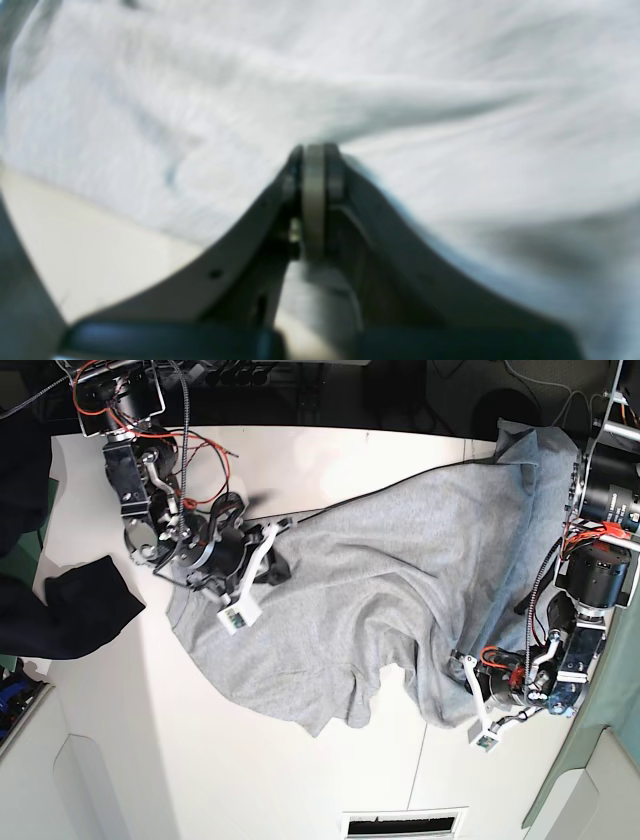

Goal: Layout the t-shirt on the table in an organized manner, then fold the t-shirt properly
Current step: 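Pull the grey shirt apart with both grippers to spread it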

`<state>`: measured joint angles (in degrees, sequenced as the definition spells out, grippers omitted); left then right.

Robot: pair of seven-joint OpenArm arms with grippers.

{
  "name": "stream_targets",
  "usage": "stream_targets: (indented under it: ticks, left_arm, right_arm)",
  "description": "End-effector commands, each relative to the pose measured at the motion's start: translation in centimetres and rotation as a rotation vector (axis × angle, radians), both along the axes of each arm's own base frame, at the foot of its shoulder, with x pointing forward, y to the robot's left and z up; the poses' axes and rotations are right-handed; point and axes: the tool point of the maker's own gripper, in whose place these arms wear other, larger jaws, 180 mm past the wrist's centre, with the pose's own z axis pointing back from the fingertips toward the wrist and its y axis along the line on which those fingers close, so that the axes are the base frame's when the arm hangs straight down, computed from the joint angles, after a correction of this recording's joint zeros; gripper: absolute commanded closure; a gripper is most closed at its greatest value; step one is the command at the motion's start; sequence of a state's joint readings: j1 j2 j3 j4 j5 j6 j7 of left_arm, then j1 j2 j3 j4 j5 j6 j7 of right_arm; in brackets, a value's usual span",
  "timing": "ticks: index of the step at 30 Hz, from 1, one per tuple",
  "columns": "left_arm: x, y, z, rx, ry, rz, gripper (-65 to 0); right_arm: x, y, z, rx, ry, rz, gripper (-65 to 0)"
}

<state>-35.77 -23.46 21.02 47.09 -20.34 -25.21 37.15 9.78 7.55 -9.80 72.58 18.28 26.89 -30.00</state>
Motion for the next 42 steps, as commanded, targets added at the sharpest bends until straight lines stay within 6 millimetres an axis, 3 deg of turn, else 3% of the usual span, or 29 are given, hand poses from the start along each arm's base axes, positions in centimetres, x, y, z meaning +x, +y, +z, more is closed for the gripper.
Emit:
stream_targets:
  ticks: [1, 5, 9, 11, 15, 19, 23, 28, 34, 38, 40, 42]
  left_arm:
    - [2.3, 0.1, 3.9, -0.028, -0.093, -0.013, -2.4]
    - [2.0, -0.8, 7.4, -0.113, -0.12, -0.069, -13.7]
    - [0.4, -1.2, 8.4, -0.15, -0.115, -0.115, -14.3]
    - [-0.7, -0.6, 7.6, -0.14, -0.098, -0.116, -14.7]
    - [-4.0, 1.6, 4.5, -0.154, -0.016, -0.066, -24.1]
    - [-8.0, 1.8, 2.5, -0.293, 0.063, -0.071, -25.5]
    - [-11.0, 2.2, 1.5, -0.409, 0.103, -0.044, -25.6]
    - [-14.2, 3.6, -0.8, -0.424, 0.157, 0.021, -25.6]
    - [-16.3, 5.0, -1.7, -0.447, 0.173, 0.087, -30.3]
    - [-17.4, 4.9, -2.5, -0.45, 0.197, 0.095, -30.2]
    - [-17.8, 4.8, -2.8, -0.453, 0.206, 0.098, -30.2]
    - [-17.9, 4.7, -3.0, -0.454, 0.21, 0.098, -30.2]
  right_arm:
    - [2.6, -0.6, 2.8, 0.039, -0.073, -0.039, 0.0]
    - [3.8, -4.5, 3.6, 0.061, -0.054, -0.161, 0.0]
    - [3.6, -9.2, 3.2, 0.083, 0.027, -0.288, -22.5]
    - [2.8, -11.2, 3.0, 0.108, 0.076, -0.32, -26.9]
    - [0.4, -13.7, 2.2, 0.123, 0.121, -0.32, -26.9]
    - [-2.0, -15.2, 0.5, 0.086, 0.17, -0.323, -27.0]
    - [-3.9, -14.8, -0.2, 0.115, 0.191, -0.298, -27.3]
    - [-4.3, -13.4, -0.6, 0.135, 0.188, -0.269, -39.9]
    - [-4.9, -11.0, -1.0, 0.134, 0.207, -0.196, -40.3]
    - [-5.4, -9.1, -1.3, 0.135, 0.22, -0.14, -39.9]
    - [-5.0, -8.1, -1.0, 0.16, 0.184, -0.137, -32.2]
    - [-4.3, -7.2, -0.4, 0.193, 0.142, -0.141, -11.8]
